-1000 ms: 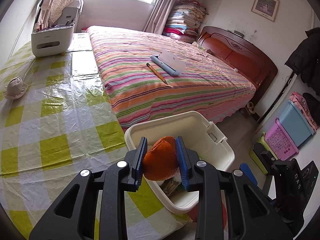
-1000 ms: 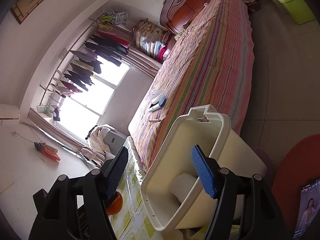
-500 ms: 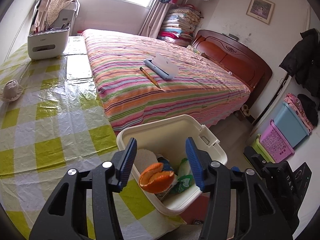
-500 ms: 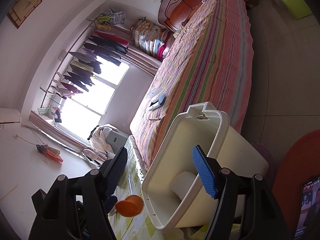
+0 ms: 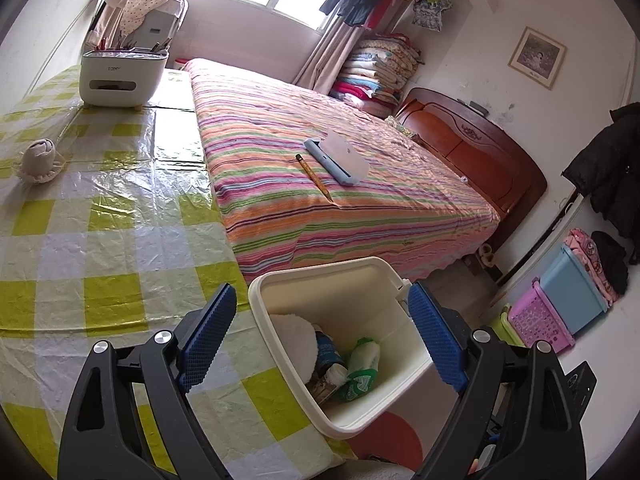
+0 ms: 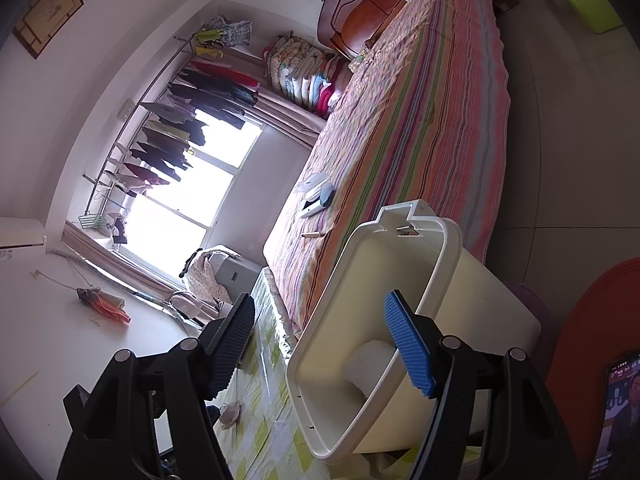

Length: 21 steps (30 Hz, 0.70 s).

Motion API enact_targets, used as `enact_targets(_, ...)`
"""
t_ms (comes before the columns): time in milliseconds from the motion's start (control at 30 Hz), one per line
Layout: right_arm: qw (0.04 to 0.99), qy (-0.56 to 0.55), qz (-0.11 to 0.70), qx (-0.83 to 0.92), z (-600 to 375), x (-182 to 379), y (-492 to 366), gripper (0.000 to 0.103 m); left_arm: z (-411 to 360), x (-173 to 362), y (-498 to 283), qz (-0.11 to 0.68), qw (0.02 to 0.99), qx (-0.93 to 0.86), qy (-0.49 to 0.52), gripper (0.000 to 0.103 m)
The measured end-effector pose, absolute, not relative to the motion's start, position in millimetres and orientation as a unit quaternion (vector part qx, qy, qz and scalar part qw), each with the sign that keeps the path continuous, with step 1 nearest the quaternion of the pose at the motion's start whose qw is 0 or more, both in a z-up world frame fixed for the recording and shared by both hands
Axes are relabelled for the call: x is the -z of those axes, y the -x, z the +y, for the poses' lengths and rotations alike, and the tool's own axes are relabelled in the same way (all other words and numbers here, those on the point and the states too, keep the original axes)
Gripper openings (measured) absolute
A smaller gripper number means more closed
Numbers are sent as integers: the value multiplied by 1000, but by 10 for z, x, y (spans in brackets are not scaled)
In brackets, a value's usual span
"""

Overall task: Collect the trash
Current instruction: 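Move both tools back over the pill blister and white mask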

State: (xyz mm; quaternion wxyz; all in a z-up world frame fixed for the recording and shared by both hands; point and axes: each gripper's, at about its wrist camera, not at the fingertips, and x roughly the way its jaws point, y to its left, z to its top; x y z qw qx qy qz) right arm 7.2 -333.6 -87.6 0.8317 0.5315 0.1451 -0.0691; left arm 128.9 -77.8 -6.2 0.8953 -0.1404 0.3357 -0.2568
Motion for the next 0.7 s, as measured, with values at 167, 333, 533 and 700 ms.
enact_targets(167,831,-532,148,65,-3343,893,-101,66,-714,74,-1306,341,895,248,145,86)
enact_targets(333,831,-532,151,61,-3334,900,-117,66,-625,83,-1335,344,894,238,158,86)
enact_targets(533,827,-537,156,54,-3341,920,-133,66,-335,72,-1402,340,897,193,204,86)
enact_targets(700,827,-534,169,43,-3315,914,-158,66,146,61,-1447,324,907,82,255,86)
